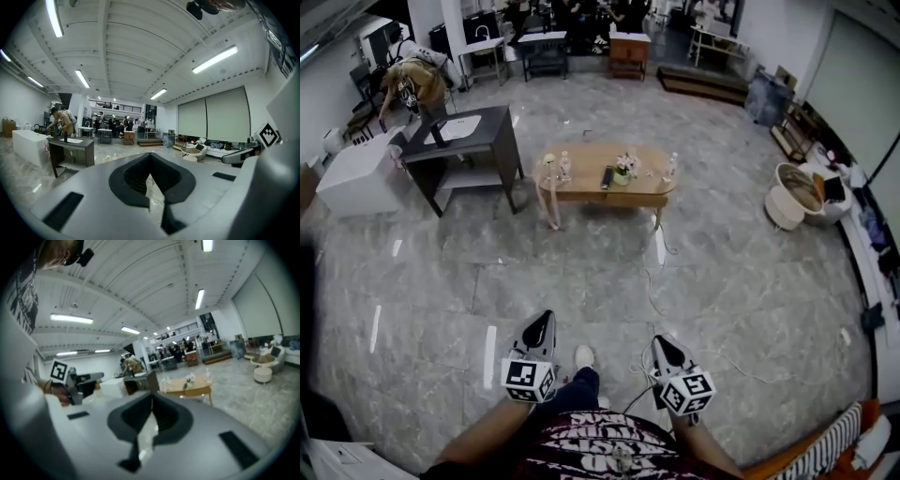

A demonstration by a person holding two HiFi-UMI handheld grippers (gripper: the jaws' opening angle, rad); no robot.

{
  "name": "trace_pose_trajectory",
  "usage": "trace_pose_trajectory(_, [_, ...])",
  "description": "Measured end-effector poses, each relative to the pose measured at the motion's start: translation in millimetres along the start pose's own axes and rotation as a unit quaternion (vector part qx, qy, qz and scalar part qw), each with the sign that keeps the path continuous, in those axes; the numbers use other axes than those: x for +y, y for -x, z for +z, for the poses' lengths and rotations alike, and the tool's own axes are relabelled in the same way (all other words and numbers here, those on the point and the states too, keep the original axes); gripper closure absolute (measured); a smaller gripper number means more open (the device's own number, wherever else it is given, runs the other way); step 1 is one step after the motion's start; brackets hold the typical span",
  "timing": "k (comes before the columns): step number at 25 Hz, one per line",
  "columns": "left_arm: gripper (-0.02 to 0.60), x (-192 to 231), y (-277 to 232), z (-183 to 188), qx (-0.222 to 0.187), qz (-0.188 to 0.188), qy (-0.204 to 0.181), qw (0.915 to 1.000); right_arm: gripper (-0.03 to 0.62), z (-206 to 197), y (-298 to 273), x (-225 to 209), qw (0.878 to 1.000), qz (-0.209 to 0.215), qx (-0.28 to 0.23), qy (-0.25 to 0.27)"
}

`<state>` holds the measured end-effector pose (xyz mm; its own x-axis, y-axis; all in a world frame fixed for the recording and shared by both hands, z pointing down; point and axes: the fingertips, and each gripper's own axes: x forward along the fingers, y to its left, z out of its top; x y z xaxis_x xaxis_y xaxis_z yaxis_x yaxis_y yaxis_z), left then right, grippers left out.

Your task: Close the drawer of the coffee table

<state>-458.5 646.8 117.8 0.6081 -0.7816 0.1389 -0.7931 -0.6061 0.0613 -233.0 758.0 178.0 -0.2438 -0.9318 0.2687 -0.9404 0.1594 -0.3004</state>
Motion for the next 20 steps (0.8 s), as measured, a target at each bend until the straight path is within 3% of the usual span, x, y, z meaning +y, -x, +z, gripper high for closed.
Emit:
trace_pose_trajectory(5, [0.56,5.0,-29.3,0.9,0.0,-0.003,0.002,1.0,0.56,12.8,-18.3,-16.1,1.0,-0.008,-0.009,-0.006])
trace_pose_trajectory(20, [0.56,0.3,-157.8,34.6,-0.006,-0.064,-0.015,0.9978,0.559,82.6,-97.9,-66.2,0.999,-0.028,-0.018,0.03])
